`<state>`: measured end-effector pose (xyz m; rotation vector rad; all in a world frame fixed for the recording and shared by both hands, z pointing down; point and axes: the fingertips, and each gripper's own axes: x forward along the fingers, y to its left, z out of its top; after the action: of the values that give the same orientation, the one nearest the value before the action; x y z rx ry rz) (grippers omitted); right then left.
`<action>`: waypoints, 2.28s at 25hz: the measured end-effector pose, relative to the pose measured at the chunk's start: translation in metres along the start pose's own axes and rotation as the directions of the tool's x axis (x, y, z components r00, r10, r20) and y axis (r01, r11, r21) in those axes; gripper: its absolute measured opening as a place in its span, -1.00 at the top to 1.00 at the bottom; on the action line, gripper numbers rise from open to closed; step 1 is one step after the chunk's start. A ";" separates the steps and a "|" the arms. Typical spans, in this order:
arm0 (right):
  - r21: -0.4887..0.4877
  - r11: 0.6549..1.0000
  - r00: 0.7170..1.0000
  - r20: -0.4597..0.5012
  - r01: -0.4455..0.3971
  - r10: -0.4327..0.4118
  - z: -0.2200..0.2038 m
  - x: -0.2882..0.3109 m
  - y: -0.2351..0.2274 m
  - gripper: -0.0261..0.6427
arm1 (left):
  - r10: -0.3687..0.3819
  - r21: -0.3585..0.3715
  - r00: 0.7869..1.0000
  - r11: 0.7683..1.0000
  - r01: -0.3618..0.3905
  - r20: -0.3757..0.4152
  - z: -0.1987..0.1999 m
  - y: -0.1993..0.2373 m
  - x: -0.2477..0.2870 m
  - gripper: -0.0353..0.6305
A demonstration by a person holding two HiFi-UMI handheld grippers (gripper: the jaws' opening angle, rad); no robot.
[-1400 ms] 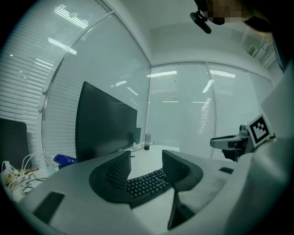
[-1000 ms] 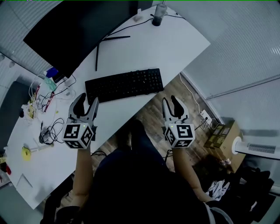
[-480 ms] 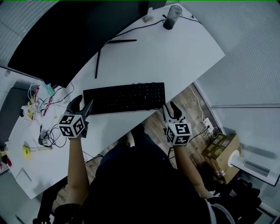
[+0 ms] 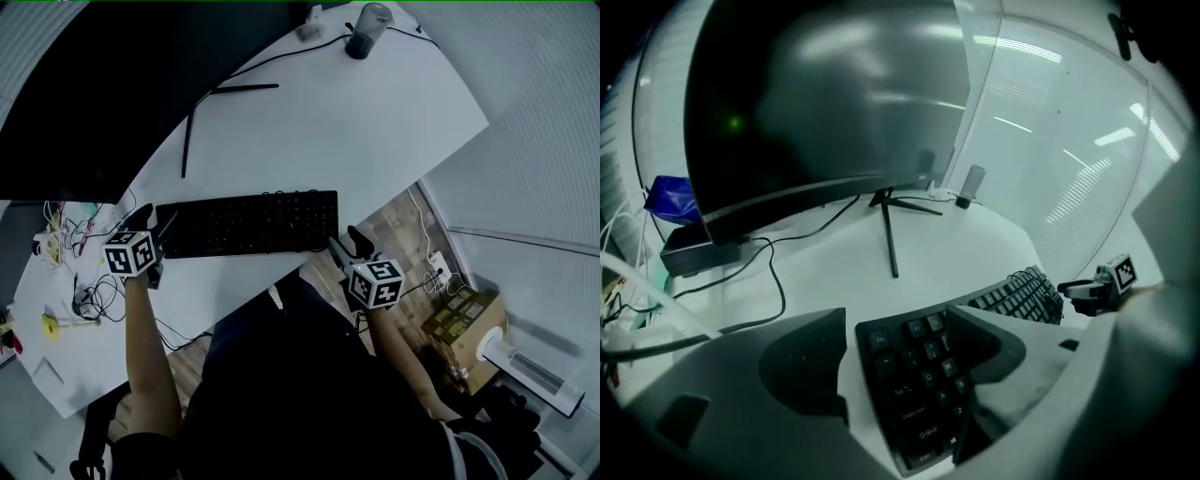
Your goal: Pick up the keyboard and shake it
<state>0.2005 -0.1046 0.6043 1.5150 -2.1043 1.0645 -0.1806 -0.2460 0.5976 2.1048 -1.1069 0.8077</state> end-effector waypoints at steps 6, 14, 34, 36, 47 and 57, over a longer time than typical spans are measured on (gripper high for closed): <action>0.130 0.986 0.989 -0.087 -0.107 0.119 -0.014 0.011 0.000 0.17 | -0.038 -0.084 0.998 0.996 0.033 -0.056 -0.009 0.010 0.015 -0.17; 0.199 0.977 0.983 -0.145 -0.081 0.111 -0.019 0.015 0.004 0.16 | -0.212 -0.133 0.971 0.971 0.197 -0.113 -0.020 0.000 0.022 -0.18; 0.331 0.934 0.960 -0.277 0.134 -0.040 -0.029 0.019 0.001 0.13 | -0.221 -0.091 0.974 0.972 0.216 -0.047 -0.021 -0.010 0.021 -0.18; 0.324 0.937 0.956 -0.290 0.133 -0.035 -0.029 0.019 0.000 0.13 | -0.213 -0.117 0.977 0.971 0.209 -0.016 -0.021 -0.011 0.021 -0.18; 0.219 0.966 0.979 -0.177 0.137 -0.099 0.006 -0.009 0.011 0.20 | -0.212 -0.219 0.976 0.951 0.218 0.052 -0.021 -0.010 0.018 -0.15; -0.180 0.964 0.979 0.087 0.196 -0.183 0.136 -0.062 0.056 0.30 | -0.252 -0.366 0.937 0.870 0.330 0.244 -0.007 -0.019 0.000 -0.15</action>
<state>0.1930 -0.1548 0.4537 1.6410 -1.9919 0.7335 -0.1661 -0.2323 0.5978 1.9509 -0.9192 0.2117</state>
